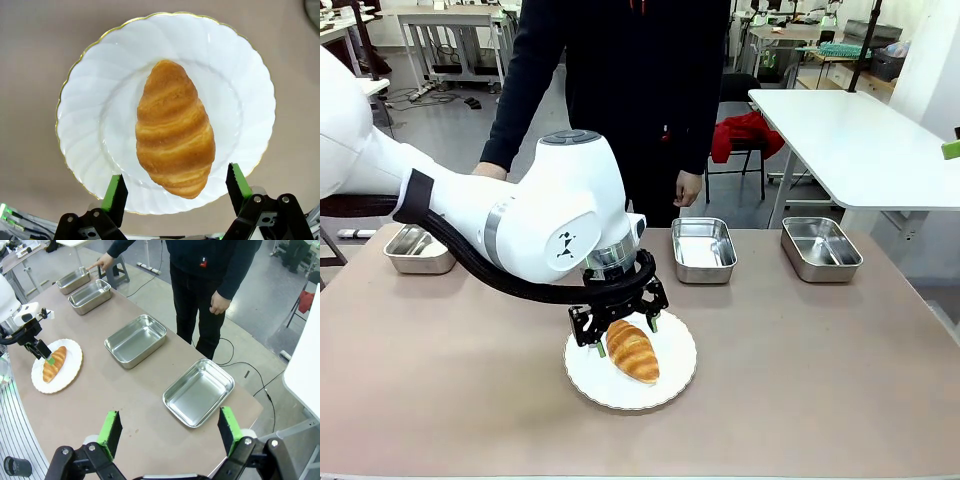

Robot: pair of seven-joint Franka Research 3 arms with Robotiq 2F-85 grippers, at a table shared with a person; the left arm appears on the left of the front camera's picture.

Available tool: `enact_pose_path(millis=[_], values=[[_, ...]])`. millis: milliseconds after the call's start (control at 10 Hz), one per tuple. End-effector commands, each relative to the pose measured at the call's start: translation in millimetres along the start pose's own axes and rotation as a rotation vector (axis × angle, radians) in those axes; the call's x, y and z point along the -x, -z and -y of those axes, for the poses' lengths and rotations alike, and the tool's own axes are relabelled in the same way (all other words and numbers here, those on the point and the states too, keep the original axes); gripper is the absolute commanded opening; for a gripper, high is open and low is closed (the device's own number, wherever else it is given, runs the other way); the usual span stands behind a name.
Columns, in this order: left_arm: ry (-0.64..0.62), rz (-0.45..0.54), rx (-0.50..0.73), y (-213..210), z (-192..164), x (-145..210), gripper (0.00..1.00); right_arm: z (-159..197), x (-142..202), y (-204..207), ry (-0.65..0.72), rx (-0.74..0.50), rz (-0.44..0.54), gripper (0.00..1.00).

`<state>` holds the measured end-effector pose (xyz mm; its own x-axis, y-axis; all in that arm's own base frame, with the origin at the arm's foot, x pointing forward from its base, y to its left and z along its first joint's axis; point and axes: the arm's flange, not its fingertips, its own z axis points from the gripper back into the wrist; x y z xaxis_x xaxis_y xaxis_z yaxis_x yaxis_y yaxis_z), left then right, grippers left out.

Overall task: Place the bread in the container.
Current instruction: Place the Butter Roll into the Airtight Container indicated by the human.

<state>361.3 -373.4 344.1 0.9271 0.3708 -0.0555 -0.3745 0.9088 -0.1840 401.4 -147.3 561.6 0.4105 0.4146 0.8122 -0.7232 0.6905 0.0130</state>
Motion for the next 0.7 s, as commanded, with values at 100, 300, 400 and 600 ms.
enact_pose_path(millis=[100,300,400,600], values=[[-0.025,0.05,-0.006,14.4,7.6,0.2,1.0,-0.5,-0.8,0.0,-0.003,-0.005,0.019,1.0],[-0.037,0.072,-0.005,22.6,7.2,-1.9,1.0,-0.5,-0.8,0.0,-0.003,-0.005,0.019,1.0],[-0.023,0.074,-0.022,28.0,8.1,-3.1,1.0,-0.5,-0.8,0.0,-0.003,-0.005,0.019,1.0],[-0.018,0.052,-0.048,36.6,7.5,-5.6,1.0,-0.5,-0.8,0.0,-0.003,-0.005,0.019,1.0]])
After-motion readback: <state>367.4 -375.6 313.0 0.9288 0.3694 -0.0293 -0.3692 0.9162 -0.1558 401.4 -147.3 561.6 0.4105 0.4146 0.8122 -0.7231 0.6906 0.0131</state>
